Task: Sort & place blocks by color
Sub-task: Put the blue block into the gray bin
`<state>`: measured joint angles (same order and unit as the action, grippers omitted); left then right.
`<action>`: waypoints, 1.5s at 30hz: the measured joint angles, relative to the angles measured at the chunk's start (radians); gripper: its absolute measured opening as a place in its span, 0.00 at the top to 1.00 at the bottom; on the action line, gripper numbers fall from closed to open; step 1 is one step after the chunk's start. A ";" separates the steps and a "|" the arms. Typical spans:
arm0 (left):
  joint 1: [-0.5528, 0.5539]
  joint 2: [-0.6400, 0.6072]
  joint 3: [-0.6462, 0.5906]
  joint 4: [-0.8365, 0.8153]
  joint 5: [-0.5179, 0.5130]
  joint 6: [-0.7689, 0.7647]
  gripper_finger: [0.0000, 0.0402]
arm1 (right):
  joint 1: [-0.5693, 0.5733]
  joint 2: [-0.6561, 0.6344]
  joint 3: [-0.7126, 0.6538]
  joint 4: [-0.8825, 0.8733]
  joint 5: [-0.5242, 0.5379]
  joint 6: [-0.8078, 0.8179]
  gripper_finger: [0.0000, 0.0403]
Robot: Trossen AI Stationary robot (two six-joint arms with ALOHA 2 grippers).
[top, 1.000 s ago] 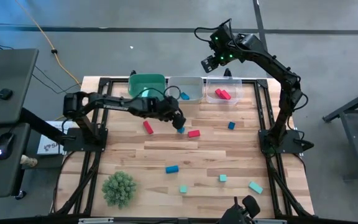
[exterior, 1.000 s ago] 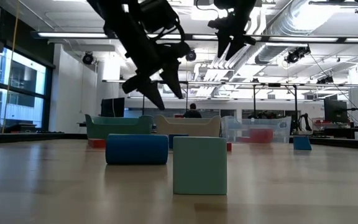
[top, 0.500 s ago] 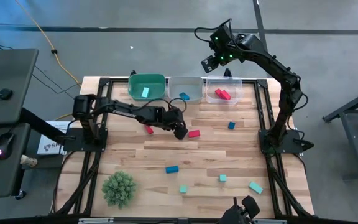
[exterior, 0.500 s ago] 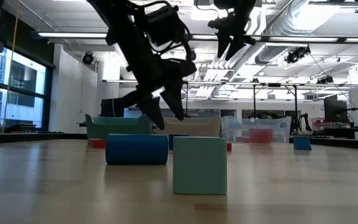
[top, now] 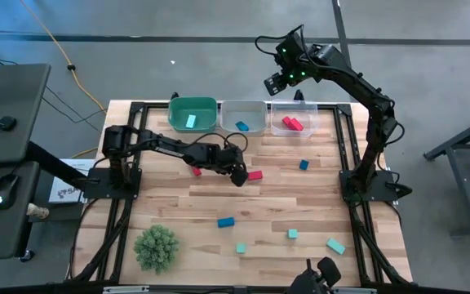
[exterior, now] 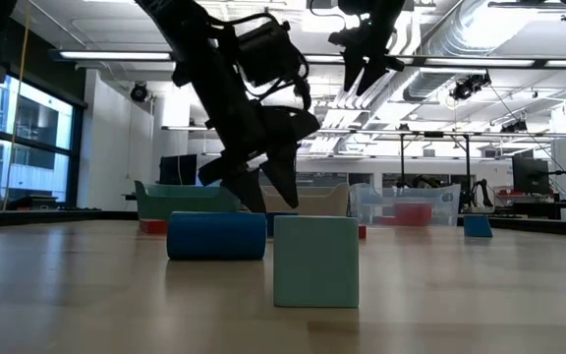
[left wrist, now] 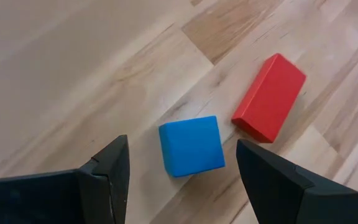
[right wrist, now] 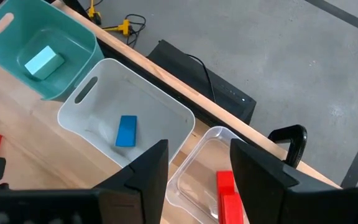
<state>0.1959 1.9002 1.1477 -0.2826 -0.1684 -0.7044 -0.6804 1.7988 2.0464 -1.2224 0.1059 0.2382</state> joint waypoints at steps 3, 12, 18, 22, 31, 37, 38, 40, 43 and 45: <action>0.000 0.020 0.000 0.004 0.002 0.000 0.46 | 0.000 0.000 0.000 0.000 0.000 0.000 0.60; 0.000 0.053 0.000 0.046 -0.029 0.031 0.46 | 0.000 0.000 0.000 0.000 0.001 0.008 0.60; -0.001 0.064 0.001 0.044 -0.034 0.056 0.53 | 0.000 0.000 0.000 0.000 0.001 0.008 0.60; -0.006 0.076 0.002 0.042 -0.047 0.094 0.62 | 0.000 0.000 0.000 0.000 0.001 0.008 0.60; -0.014 0.072 0.002 0.045 -0.038 0.196 0.87 | 0.000 0.000 0.000 0.000 0.001 0.008 0.60; 0.014 0.055 0.000 0.050 0.078 0.218 0.96 | 0.000 0.000 0.000 0.000 0.001 0.008 0.60; 0.022 0.052 0.000 0.050 0.098 0.219 0.96 | 0.000 0.000 0.000 0.000 0.000 0.008 0.60; 0.036 0.046 -0.001 0.048 0.125 0.219 0.96 | 0.000 0.000 0.000 0.000 0.001 0.010 0.60; 0.064 0.026 -0.001 0.050 0.172 0.236 0.96 | 0.000 0.000 0.000 0.000 0.000 0.018 0.60; 0.085 0.004 -0.001 0.047 0.196 0.253 0.96 | 0.000 0.000 0.000 0.000 0.000 0.019 0.60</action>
<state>0.2807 1.9043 1.1465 -0.2360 0.0274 -0.4517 -0.6800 1.7992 2.0464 -1.2228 0.1061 0.2572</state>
